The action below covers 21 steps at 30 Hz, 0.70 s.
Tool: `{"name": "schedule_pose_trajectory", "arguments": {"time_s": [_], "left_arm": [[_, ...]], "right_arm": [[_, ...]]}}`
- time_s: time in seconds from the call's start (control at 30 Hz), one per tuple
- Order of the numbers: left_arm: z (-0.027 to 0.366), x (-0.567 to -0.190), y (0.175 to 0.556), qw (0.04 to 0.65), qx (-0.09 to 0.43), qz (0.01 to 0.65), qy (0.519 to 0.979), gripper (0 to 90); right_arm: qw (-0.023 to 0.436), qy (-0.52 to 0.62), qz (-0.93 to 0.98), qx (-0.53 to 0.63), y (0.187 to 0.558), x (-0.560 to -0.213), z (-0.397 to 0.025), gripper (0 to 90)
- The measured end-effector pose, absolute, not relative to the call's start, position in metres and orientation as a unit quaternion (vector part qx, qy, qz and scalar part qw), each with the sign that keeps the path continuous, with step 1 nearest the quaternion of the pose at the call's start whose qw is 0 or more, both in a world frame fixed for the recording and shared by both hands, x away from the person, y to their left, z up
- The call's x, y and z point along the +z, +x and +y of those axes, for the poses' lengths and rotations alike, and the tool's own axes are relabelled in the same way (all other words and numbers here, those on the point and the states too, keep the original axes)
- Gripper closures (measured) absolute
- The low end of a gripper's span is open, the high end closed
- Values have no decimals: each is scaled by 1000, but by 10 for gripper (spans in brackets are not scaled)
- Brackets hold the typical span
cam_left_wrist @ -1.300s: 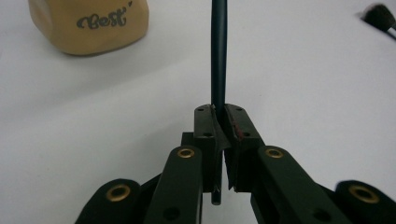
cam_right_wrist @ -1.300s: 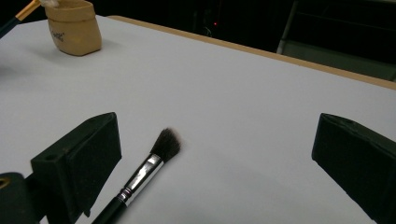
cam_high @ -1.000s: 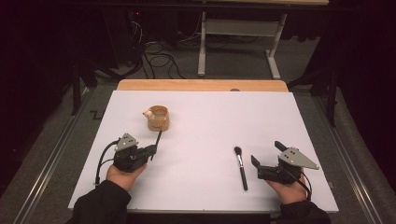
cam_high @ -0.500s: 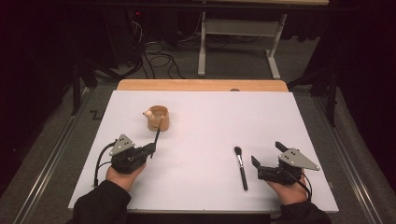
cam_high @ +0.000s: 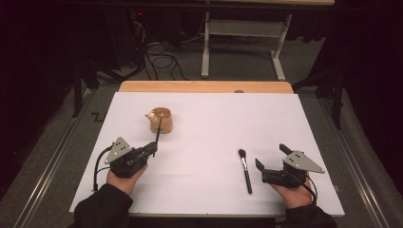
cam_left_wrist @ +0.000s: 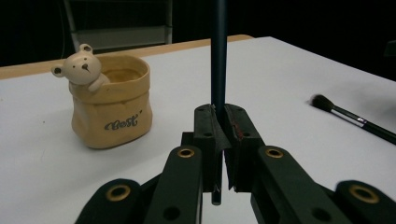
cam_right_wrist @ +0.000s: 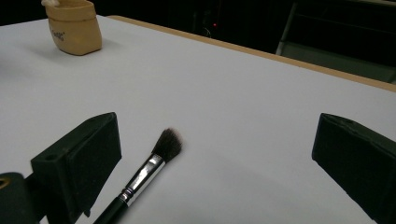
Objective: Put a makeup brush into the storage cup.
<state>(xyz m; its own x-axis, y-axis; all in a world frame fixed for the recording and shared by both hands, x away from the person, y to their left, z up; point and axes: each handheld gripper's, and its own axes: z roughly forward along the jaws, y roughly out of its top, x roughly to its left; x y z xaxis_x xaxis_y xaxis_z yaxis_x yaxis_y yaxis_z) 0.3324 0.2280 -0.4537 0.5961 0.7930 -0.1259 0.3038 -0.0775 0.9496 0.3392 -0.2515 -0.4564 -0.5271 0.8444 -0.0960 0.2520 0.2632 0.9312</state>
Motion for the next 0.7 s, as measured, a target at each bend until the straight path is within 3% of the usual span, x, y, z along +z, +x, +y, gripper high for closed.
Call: {"name": "schedule_pose_trajectory", "arguments": {"time_s": [0.7], "left_arm": [[221,-441,332,570,232,366,698,844]], "right_arm": [[313,372,732,477,339,-456,-251,18]]}}
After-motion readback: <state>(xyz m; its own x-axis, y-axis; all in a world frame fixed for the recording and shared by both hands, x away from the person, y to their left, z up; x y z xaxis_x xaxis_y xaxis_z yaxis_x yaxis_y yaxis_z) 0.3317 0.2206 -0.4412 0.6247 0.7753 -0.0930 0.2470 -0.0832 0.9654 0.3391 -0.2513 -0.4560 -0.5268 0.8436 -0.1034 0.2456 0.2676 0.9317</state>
